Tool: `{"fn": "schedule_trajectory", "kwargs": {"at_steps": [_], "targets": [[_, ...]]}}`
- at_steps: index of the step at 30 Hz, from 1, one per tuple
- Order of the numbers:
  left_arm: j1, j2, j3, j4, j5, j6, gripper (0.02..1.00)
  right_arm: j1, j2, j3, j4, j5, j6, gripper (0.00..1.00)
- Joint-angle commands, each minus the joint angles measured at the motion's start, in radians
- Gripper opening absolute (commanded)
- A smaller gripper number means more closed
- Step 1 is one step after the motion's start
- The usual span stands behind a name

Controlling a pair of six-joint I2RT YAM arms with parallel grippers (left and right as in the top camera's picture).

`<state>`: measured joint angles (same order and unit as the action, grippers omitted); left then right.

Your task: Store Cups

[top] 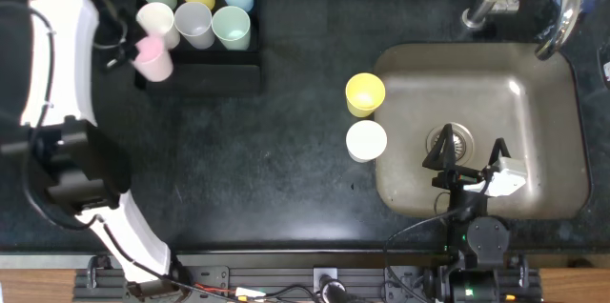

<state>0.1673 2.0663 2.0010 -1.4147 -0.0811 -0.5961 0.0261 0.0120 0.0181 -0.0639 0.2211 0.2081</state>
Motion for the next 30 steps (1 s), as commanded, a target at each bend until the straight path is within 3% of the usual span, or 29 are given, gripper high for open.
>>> {"fn": "schedule_trajectory", "kwargs": {"at_steps": [1, 17, 30], "targets": [[0.014, -0.101, -0.015, -0.003, 0.024, 0.024, 0.036, 0.0, -0.008, -0.013, 0.008, 0.005, -0.006, 1.0], [0.007, -0.159, -0.246, 0.286, 0.06, -0.019, 0.036, 0.0, -0.008, -0.013, 0.008, 0.005, -0.006, 0.996], [0.005, -0.159, -0.314, 0.283, 0.062, -0.026, 0.036, 0.0, -0.008, -0.013, 0.008, 0.005, -0.006, 0.998]]}}
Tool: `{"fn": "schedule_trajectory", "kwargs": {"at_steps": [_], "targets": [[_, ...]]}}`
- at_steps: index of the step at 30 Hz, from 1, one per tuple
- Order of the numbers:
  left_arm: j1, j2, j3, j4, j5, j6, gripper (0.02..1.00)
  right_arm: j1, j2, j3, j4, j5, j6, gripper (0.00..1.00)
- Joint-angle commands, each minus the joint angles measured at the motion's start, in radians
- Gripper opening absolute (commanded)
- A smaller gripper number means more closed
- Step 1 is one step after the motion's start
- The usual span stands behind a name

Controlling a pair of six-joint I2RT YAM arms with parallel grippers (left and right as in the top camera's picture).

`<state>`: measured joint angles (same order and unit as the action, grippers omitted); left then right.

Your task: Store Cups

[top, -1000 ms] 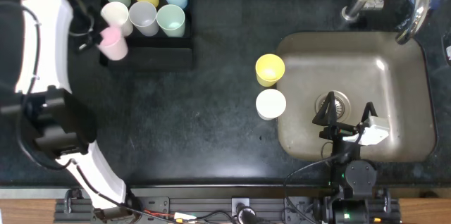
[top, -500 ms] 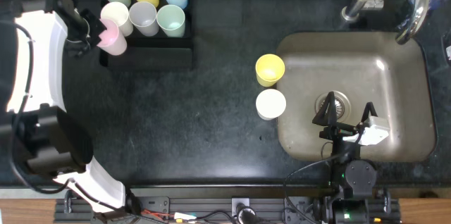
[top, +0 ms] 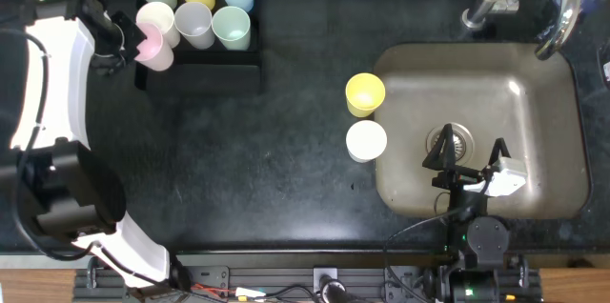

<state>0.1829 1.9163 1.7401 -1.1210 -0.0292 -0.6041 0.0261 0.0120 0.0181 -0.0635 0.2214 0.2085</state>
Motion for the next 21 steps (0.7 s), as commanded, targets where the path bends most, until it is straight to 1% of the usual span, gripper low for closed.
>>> {"fn": "schedule_trajectory", "kwargs": {"at_steps": [1, 9, 14, 21], "targets": [[-0.01, -0.009, -0.065, -0.008, 0.009, -0.018, 0.036, 0.0, -0.008, -0.013, 0.008, 0.005, -0.007, 0.996], [-0.01, -0.009, -0.095, 0.051, 0.007, -0.018, 0.036, 0.0, -0.008, -0.013, 0.008, 0.005, -0.007, 0.998], [-0.01, -0.009, -0.12, 0.055, -0.024, -0.018, 0.038, 0.0, -0.008, -0.013, 0.008, 0.005, -0.007, 0.998], [-0.01, -0.009, -0.18, 0.103, -0.024, -0.025, 0.036, 0.0, -0.008, -0.013, 0.008, 0.005, -0.007, 0.998]]}}
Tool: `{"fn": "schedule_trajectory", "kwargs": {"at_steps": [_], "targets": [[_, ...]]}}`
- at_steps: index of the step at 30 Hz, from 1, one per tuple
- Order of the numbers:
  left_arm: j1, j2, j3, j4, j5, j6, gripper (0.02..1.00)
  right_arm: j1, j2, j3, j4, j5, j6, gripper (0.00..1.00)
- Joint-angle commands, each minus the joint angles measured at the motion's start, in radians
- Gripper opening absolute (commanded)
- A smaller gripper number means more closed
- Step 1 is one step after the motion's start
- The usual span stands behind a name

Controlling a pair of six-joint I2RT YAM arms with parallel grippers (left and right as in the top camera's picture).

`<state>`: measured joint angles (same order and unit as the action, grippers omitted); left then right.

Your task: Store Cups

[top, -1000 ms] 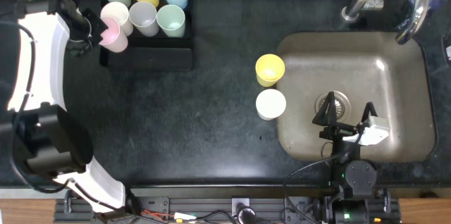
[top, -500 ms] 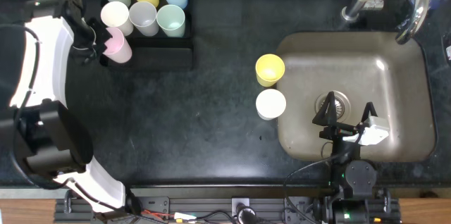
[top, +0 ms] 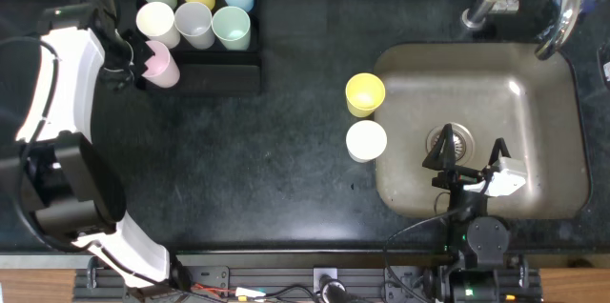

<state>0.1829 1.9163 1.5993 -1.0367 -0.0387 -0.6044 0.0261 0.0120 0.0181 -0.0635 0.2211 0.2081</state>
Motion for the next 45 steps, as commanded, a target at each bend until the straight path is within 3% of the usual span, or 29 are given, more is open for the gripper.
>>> {"fn": "schedule_trajectory", "kwargs": {"at_steps": [1, 3, 4, 6, 7, 14, 17, 21, 28, 31, 37, 43, 45], "targets": [[-0.01, -0.009, -0.043, 0.023, -0.015, -0.025, 0.036, 0.0, -0.008, -0.013, 0.008, 0.005, -0.006, 0.998], [-0.01, -0.009, -0.043, 0.023, -0.016, -0.024, 0.038, 0.0, -0.008, -0.013, 0.008, 0.005, -0.006, 0.998], [-0.01, -0.009, -0.043, 0.023, -0.016, -0.024, 0.213, 0.0, -0.008, -0.013, 0.008, 0.005, -0.006, 0.998], [-0.01, -0.009, -0.043, 0.022, -0.015, -0.024, 0.807, 0.0, -0.008, -0.013, 0.008, 0.005, -0.006, 0.996], [-0.01, -0.009, -0.043, 0.022, -0.014, -0.024, 1.0, 0.0, -0.008, -0.013, 0.008, 0.005, -0.006, 0.998], [-0.029, -0.161, -0.03, -0.027, -0.006, -0.02, 1.0, 0.0, -0.008, -0.013, 0.008, 0.005, -0.006, 0.998], [-0.091, -0.273, 0.006, -0.059, 0.009, -0.02, 1.0, 0.0, -0.008, -0.013, 0.008, 0.005, -0.006, 0.996], [-0.324, -0.316, 0.066, -0.008, 0.0, 0.034, 1.0, 0.0, -0.008, -0.013, 0.008, 0.005, -0.006, 0.998], [-0.87, -0.183, 0.069, 0.187, -0.207, 0.061, 1.0, 0.0, -0.008, -0.013, 0.008, 0.005, -0.006, 0.996], [-0.978, -0.127, 0.069, 0.186, -0.193, 0.047, 0.998, 0.0, -0.008, -0.013, 0.008, 0.005, -0.006, 0.998], [-0.995, -0.059, 0.069, 0.178, -0.059, 0.047, 1.0, 0.0, -0.008, -0.013, 0.008, 0.005, -0.006, 0.996], [-0.951, -0.019, 0.069, 0.164, -0.042, 0.047, 1.0, 0.0, -0.008, -0.013, 0.008, 0.005, -0.006, 0.998], [-0.928, 0.012, 0.069, 0.168, 0.011, 0.047, 1.0, 0.0, -0.008, -0.013, 0.008, 0.005, -0.006, 0.993]]}}
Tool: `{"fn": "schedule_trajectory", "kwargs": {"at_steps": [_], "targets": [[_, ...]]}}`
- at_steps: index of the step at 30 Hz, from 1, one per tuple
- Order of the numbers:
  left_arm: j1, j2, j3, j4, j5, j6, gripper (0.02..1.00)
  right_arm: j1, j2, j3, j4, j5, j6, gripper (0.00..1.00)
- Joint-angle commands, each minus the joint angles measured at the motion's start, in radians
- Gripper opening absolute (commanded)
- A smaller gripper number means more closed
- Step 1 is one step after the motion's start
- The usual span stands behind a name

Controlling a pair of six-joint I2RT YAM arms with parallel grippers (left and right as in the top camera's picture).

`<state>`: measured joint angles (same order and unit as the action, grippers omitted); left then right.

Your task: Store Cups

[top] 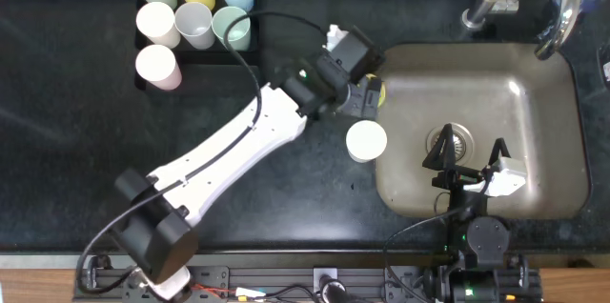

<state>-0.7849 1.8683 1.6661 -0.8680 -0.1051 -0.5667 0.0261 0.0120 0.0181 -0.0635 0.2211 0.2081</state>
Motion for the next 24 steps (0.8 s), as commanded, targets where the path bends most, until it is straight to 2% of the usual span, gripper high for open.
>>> {"fn": "schedule_trajectory", "kwargs": {"at_steps": [1, 15, 16, 18, 19, 20, 21, 24], "targets": [[0.045, 0.07, 0.003, 0.004, 0.091, 0.009, 1.0, 0.0, -0.008, -0.013, 0.008, 0.005, -0.006, 0.998], [0.065, 0.145, 0.004, 0.018, 0.108, -0.037, 1.0, 0.0, -0.008, -0.013, 0.008, 0.005, -0.006, 0.996], [0.066, 0.145, 0.004, 0.023, 0.108, -0.037, 0.974, 0.0, -0.008, -0.013, 0.008, 0.005, -0.006, 0.998], [0.068, 0.148, 0.004, 0.03, 0.11, -0.037, 0.855, 0.0, -0.008, -0.013, 0.008, 0.005, -0.006, 0.996], [0.069, 0.15, 0.004, 0.033, 0.112, -0.037, 0.66, 0.0, -0.008, -0.013, 0.008, 0.005, -0.006, 0.996], [0.069, 0.152, 0.004, 0.035, 0.115, -0.04, 0.251, 0.0, -0.008, -0.013, 0.008, 0.005, -0.006, 0.998], [0.069, 0.153, 0.003, 0.038, 0.116, -0.04, 0.038, 0.0, -0.008, -0.013, 0.008, 0.005, -0.006, 0.998], [0.069, 0.154, 0.003, 0.056, 0.128, -0.04, 0.036, 0.0, -0.008, -0.013, 0.008, 0.005, -0.006, 0.998]]}}
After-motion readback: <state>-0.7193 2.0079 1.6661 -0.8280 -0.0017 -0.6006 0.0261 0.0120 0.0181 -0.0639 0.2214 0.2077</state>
